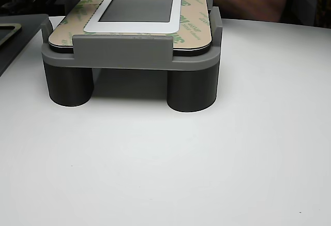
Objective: Peel off protective film from adhesive tape.
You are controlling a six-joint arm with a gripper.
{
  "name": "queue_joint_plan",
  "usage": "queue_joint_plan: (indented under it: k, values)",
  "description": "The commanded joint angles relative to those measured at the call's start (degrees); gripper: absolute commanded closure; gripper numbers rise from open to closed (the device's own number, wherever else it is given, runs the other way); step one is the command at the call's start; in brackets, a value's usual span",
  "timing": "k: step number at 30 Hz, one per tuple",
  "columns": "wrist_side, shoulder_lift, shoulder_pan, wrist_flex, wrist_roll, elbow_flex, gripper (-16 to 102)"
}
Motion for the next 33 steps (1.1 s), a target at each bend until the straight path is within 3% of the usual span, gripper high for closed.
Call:
queue_joint_plan:
  k: [1, 15, 33]
  values:
    - [-0.8, -1.2, -0.4, -1.0, -1.1, -3.2, 96]
    - [-1.1, -14.1, 2.2, -2.8, -4.9, -11.4, 96]
    - [0.7, -17.3, 6.4, -9.9, -3.5, -9.1, 92]
